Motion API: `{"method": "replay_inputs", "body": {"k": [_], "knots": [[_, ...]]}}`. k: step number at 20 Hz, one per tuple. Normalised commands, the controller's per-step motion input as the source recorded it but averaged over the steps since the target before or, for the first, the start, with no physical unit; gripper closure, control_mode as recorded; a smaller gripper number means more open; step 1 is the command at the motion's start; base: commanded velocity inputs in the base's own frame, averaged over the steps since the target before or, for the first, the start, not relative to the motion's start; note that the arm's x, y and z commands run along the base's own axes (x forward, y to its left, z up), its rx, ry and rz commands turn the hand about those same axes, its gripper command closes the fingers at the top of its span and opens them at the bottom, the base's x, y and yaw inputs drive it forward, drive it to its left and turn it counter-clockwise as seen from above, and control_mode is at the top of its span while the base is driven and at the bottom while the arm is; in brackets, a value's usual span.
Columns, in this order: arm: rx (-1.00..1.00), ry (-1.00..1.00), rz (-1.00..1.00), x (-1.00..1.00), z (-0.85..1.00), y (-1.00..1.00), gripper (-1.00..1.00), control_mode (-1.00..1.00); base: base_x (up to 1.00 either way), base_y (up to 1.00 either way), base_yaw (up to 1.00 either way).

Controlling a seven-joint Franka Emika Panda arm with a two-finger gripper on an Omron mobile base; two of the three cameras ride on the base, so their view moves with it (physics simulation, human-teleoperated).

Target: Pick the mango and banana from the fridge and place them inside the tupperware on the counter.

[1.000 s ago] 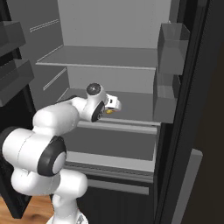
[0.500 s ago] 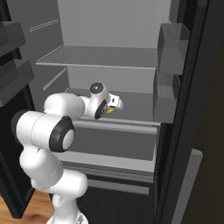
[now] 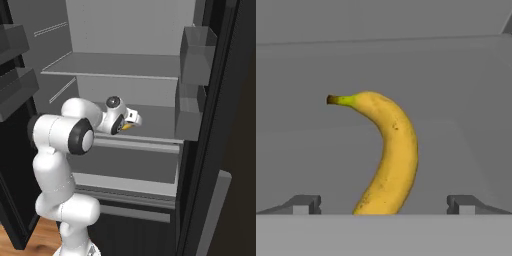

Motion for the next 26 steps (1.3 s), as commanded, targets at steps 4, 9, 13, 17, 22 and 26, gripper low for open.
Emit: {"method": "replay_inputs", "body": {"k": [4, 9, 13, 17, 22, 26], "knots": [[0.01, 0.01, -0.02, 0.45, -0.26, -0.13, -1.00, -1.00, 0.00, 0.00, 0.00], [0.02, 0.05, -0.03, 0.36, -0.33, -0.18, -1.00, -1.00, 0.00, 0.00, 0.00], [0.01, 0.07, -0.05, 0.12, -0.53, -0.14, 1.00, -1.00, 0.00, 0.00, 0.00], [0.00, 0.06, -0.04, 0.01, -0.65, 0.00, 1.00, -1.00, 0.00, 0.00, 0.00], [0.00, 0.00, -0.09, -0.67, -0.53, -0.06, 1.00, -1.00, 0.00, 0.00, 0.00], [0.00, -0.10, -0.04, -1.00, -0.29, -0.08, 1.00, -1.00, 0.00, 0.00, 0.00]]}}
